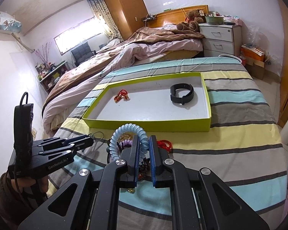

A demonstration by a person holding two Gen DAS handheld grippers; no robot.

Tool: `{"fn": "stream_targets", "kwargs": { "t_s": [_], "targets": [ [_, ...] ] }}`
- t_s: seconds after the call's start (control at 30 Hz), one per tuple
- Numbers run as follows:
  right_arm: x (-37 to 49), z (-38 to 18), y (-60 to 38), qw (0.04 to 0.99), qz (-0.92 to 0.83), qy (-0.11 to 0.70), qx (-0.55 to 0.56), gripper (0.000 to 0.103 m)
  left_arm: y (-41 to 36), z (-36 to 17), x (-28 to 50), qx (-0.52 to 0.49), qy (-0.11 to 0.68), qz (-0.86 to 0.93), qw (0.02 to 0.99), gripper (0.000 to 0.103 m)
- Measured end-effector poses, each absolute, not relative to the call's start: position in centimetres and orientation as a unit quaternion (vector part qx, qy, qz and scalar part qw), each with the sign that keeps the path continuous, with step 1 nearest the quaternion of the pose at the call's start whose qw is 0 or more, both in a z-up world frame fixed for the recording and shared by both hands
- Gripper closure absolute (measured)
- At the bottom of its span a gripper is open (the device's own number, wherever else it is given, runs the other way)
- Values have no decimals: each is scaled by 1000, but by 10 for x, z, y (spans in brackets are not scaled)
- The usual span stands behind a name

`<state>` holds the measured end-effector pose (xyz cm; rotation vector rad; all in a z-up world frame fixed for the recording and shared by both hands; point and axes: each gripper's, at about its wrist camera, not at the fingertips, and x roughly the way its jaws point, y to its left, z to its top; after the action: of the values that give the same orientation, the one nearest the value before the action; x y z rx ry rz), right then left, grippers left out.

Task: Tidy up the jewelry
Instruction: 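Grasp the grey hair tie with white flower using the left tool, then carry both hair ties into the green box and open both tools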

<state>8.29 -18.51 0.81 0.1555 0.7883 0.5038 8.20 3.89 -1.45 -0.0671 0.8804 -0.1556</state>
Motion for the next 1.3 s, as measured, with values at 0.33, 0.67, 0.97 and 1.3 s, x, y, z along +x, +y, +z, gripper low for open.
{"fn": "stream_targets", "kwargs": {
  "t_s": [0.33,0.67,0.97,1.3],
  "targets": [
    [91,22,-178,897,236,366,71,93,53,21,79,-40,389,-66,918,86],
    [123,32,-171,903,222,361,66,93,57,40,108,-39,372,-65,925,86],
    [171,23,-158,901,203,381,51,93,56,34,145,-39,379,-68,922,86],
    [223,-3,-141,886,195,419,38,93,58,12,179,-44,396,-66,915,86]
  ]
}}
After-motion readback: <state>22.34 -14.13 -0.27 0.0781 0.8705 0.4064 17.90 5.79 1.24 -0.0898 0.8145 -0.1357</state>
